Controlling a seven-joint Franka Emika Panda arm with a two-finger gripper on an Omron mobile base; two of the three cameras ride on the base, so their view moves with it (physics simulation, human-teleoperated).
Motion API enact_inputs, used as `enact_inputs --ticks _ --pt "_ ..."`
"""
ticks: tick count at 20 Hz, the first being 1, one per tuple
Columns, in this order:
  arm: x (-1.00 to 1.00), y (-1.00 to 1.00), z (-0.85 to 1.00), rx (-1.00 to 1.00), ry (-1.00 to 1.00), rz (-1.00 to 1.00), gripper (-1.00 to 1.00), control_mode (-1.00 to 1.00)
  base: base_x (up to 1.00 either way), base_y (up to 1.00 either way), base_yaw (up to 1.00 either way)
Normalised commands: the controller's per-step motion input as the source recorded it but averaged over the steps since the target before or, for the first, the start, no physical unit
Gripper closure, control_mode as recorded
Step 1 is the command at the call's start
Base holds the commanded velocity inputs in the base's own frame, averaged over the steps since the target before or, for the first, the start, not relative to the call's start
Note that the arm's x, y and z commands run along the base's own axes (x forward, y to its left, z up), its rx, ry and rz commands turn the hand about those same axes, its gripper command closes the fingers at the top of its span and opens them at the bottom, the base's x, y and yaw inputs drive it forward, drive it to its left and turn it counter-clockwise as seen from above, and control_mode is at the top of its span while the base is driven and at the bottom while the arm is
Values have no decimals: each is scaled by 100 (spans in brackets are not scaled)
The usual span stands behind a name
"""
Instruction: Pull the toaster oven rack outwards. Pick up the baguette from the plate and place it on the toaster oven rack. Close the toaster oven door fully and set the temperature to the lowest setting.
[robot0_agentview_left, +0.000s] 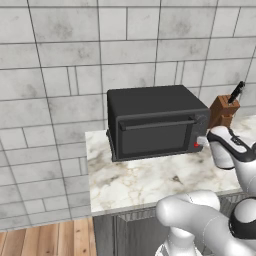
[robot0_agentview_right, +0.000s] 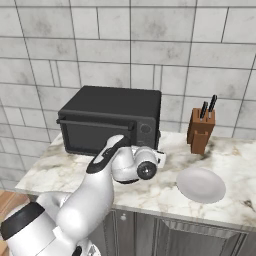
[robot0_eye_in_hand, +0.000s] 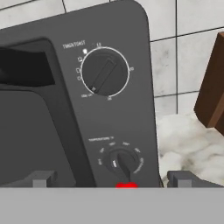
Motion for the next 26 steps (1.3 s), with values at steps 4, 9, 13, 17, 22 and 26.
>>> enact_inputs --ticks 4,9,13,17,22,26 --pt "0 0 -25 0 2 0 -100 -100 0 0 0" --pt "0 0 -2 0 0 0 -100 -100 0 0 0" --pt "0 0 -1 0 0 0 -100 -100 0 0 0" --pt "0 -1 -5 0 0 0 -100 -100 0 0 0" --pt "0 -2 -6 0 0 0 -100 -100 0 0 0" --pt "3 -4 -4 0 0 0 -100 -100 0 0 0"
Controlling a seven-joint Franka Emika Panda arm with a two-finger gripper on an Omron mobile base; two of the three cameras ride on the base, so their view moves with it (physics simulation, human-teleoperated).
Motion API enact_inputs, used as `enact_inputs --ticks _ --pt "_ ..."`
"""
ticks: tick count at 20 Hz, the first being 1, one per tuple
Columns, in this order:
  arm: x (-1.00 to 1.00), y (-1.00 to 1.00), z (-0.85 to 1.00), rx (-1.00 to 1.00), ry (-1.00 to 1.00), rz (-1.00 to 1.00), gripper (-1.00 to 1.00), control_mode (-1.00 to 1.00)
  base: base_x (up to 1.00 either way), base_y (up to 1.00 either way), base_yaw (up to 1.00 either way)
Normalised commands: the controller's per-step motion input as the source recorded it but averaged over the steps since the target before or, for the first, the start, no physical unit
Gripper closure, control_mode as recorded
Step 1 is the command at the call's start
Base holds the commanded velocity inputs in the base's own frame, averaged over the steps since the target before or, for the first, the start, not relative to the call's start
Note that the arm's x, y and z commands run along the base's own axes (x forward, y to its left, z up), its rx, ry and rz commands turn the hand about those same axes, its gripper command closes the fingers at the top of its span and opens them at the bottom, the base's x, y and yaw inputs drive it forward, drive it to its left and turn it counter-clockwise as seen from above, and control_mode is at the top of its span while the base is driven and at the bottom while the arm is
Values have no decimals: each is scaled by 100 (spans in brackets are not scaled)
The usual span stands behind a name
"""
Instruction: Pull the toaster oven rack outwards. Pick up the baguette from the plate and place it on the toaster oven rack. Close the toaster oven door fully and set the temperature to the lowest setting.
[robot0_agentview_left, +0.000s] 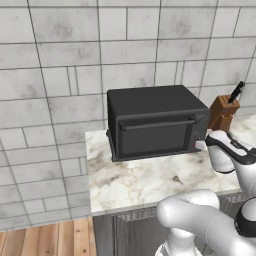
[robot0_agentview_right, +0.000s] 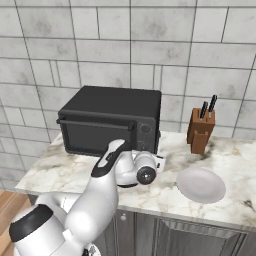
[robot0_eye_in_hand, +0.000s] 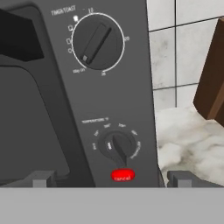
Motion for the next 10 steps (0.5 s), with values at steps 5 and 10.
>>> enact_inputs --ticks 5,10 --pt "2 0 -2 0 0 0 -100 -100 0 0 0" --pt "10 0 0 0 0 0 -100 -100 0 0 0"
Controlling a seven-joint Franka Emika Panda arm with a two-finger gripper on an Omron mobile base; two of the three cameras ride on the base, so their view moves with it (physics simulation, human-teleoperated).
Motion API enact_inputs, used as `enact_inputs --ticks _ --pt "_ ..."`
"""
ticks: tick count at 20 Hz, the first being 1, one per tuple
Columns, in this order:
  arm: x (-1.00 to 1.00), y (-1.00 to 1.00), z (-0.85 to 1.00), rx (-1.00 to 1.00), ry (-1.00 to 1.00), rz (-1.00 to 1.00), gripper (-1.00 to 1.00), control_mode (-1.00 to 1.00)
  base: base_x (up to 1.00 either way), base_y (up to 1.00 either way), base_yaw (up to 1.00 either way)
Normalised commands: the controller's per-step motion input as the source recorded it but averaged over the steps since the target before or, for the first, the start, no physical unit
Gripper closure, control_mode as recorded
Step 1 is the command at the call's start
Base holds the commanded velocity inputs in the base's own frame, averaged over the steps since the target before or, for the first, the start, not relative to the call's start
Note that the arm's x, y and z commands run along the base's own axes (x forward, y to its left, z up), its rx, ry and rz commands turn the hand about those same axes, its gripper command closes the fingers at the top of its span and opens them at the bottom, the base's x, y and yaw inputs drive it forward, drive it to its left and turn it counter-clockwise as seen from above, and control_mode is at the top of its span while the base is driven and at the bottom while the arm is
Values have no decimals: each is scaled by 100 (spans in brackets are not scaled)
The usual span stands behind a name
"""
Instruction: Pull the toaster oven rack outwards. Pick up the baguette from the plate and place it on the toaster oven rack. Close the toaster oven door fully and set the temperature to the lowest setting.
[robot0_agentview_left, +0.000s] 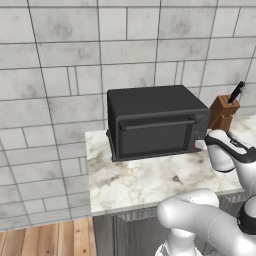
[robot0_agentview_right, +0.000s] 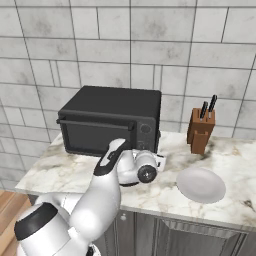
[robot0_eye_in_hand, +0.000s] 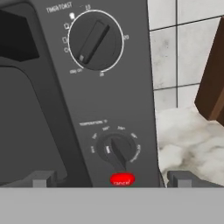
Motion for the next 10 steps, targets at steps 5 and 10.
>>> enact_inputs --ticks 5,10 --pt "2 0 0 0 0 0 -100 -100 0 0 0" --pt "0 0 0 0 -2 0 -100 -100 0 0 0"
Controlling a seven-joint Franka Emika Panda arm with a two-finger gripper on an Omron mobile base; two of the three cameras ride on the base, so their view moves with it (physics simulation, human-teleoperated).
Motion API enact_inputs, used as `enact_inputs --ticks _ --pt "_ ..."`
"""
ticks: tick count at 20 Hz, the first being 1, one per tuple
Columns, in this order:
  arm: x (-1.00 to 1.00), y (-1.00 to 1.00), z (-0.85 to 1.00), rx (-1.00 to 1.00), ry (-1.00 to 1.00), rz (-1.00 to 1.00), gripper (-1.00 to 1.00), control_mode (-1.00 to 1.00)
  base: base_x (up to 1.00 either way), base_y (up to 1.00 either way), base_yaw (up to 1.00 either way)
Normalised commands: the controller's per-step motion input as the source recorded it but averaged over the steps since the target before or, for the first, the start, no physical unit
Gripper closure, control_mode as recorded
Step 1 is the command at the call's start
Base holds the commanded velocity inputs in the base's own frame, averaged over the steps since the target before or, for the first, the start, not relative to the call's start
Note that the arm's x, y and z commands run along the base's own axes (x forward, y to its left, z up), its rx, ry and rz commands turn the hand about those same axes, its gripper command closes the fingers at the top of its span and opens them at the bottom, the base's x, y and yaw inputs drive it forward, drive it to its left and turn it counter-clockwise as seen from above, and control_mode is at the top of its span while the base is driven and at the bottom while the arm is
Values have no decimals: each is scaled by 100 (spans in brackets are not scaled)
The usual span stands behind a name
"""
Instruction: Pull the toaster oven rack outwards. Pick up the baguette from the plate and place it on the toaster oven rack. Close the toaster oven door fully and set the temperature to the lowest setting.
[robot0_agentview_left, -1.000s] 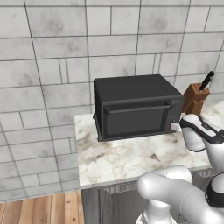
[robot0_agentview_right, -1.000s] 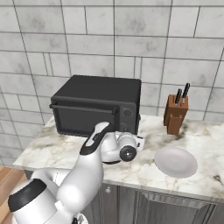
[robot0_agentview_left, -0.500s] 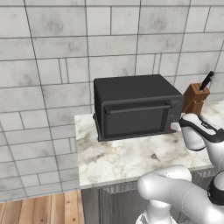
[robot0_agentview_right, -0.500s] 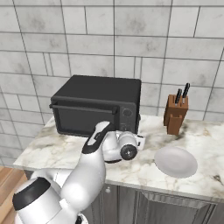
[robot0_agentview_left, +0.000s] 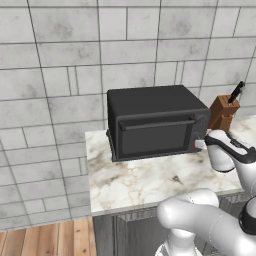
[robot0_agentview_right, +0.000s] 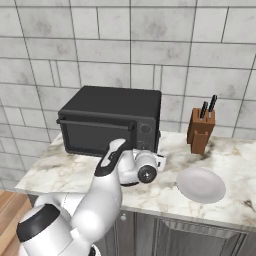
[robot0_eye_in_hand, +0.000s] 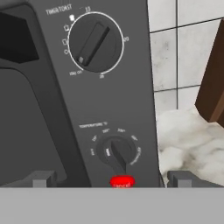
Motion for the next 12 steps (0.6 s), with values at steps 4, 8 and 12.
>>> enact_inputs --ticks 4,8,12 --pt "0 0 -1 0 -6 0 -100 -100 0 0 0" --pt "0 0 0 0 -15 0 -100 -100 0 0 0" --pt "0 0 -2 0 -28 0 -100 -100 0 0 0"
